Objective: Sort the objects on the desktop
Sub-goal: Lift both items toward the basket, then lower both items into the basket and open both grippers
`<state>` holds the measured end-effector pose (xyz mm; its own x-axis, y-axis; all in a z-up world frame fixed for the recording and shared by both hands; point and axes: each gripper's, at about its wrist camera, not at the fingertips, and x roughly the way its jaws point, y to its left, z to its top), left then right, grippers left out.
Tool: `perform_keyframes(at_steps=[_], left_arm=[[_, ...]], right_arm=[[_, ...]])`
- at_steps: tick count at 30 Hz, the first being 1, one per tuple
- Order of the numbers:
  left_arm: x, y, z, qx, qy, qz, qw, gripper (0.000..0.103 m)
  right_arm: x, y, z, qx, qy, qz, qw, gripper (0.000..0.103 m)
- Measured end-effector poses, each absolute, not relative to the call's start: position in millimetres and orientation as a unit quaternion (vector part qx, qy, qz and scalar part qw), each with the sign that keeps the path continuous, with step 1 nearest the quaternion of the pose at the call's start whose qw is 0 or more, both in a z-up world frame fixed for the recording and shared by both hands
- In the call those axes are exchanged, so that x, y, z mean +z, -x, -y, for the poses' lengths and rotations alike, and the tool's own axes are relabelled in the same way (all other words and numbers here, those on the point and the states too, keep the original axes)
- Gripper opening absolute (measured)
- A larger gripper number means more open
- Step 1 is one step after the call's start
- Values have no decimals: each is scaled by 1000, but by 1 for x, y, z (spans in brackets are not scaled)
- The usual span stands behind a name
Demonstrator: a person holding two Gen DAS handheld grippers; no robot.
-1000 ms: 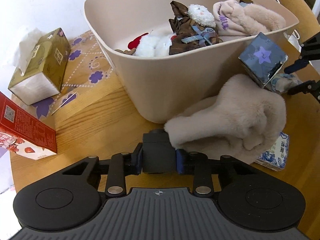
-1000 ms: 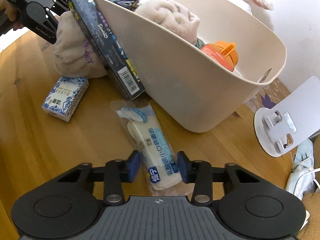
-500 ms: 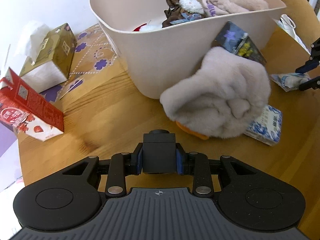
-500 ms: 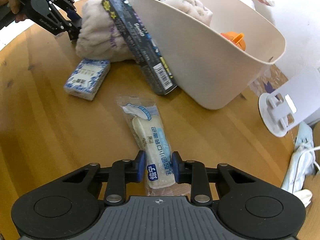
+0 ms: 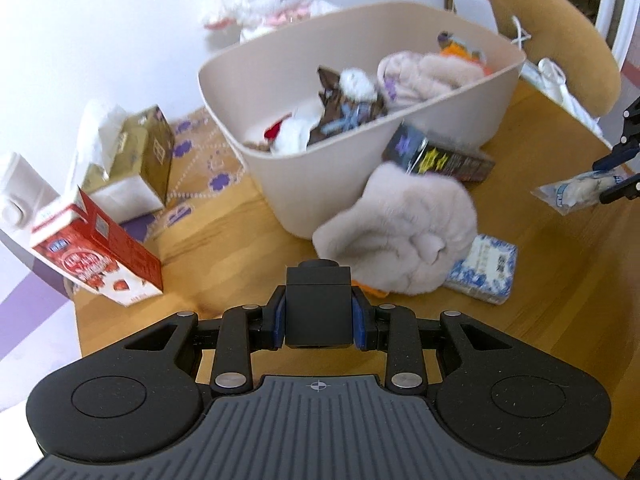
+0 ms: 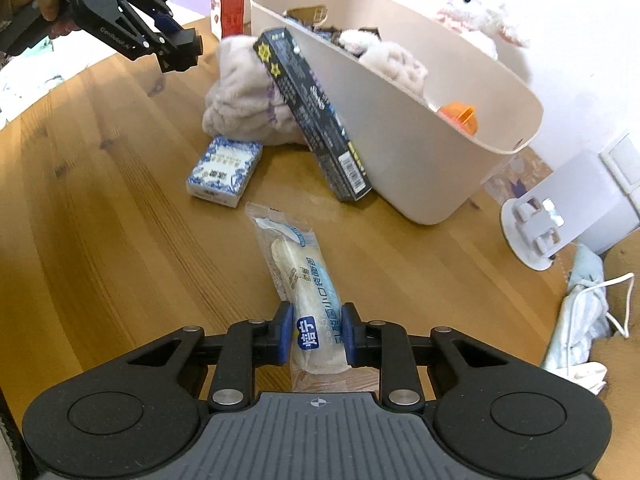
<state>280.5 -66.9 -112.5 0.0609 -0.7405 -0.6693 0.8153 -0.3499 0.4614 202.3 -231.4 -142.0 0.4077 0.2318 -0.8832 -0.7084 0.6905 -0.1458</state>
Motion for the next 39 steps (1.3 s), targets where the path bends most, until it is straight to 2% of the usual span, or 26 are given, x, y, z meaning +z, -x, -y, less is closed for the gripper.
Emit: perform_keyframes(at_steps=[24, 39], left_arm=[[-37, -238, 75, -712, -402, 39, 574, 32], [-25, -197, 102, -732, -393, 66, 552, 32]], right_arm=[[-65, -231, 235, 261, 275, -359, 853, 24], [-59, -282, 251, 191, 250, -344, 885, 24]])
